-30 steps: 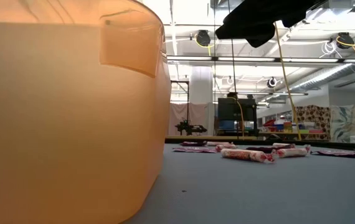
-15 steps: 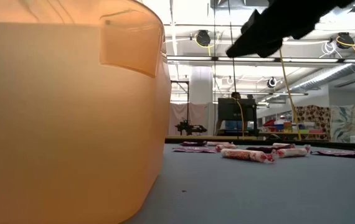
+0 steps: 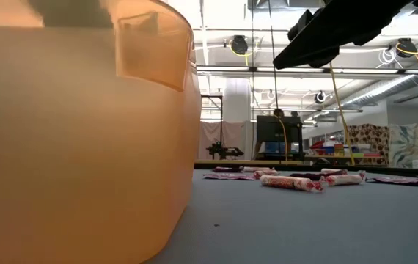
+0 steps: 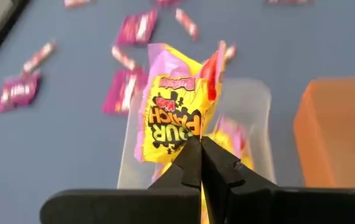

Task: Sort candy
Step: Put the yellow candy into the transparent bin, then put the purple candy pack into the green bin

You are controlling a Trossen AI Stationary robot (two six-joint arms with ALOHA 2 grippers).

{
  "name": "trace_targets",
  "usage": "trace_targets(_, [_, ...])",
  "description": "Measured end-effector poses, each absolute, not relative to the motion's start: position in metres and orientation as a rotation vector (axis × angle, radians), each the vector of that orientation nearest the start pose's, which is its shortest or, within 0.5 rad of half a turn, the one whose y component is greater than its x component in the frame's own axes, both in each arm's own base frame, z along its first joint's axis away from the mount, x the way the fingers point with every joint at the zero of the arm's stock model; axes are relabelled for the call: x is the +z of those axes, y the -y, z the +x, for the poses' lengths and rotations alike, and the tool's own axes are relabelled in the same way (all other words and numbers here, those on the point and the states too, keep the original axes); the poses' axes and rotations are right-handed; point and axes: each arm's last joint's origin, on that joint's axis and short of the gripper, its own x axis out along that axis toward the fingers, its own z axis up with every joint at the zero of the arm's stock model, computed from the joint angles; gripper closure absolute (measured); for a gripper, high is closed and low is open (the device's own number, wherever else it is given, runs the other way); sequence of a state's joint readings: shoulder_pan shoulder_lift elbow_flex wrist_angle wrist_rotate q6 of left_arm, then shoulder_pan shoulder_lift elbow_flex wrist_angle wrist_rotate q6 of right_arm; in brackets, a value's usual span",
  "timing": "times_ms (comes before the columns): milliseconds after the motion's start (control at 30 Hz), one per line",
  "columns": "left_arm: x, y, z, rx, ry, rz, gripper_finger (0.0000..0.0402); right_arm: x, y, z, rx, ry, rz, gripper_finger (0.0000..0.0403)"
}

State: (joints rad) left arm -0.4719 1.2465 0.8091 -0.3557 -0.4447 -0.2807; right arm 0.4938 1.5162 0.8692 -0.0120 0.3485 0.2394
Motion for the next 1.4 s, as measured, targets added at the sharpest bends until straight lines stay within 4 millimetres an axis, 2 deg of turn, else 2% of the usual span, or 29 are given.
trace_targets(267, [0.213, 0.1, 0.232, 0.087, -0.797, 0.114, 0.0381, 0.209, -0.139, 0.28, 0.065, -0.613, -0.033, 0.0267])
trace_targets(433, [0.205, 0.102, 0.236, 0.045, -0.848, 0.03, 0.0343, 0.209, -0.139, 0.279, 0.024, -0.611, -0.015, 0.0267])
trace_targets(700, [0.206, 0.093, 0.239, 0.152, -0.814, 0.071, 0.0268, 0.204, -0.134, 0.276, -0.132, -0.631, 0.017, 0.0267])
trace_targets(867, [0.208, 0.092, 0.242, 0.117, -0.792, 0.143, 0.026, 0.202, -0.127, 0.274, -0.295, -0.61, 0.011, 0.0266])
trace_targets(967, [0.211, 0.094, 0.245, 0.097, -0.753, 0.161, 0.026, 0.201, -0.122, 0.275, -0.324, -0.617, -0.027, 0.0262])
trace_targets(1133, [0.213, 0.095, 0.248, 0.075, -0.718, 0.161, 0.026, 0.195, -0.104, 0.272, -0.34, -0.747, -0.113, 0.0248])
trace_targets(1400, [0.213, 0.096, 0.247, 0.07, -0.714, 0.16, 0.0259, 0.181, -0.076, 0.255, -0.431, -1.038, -0.151, 0.022])
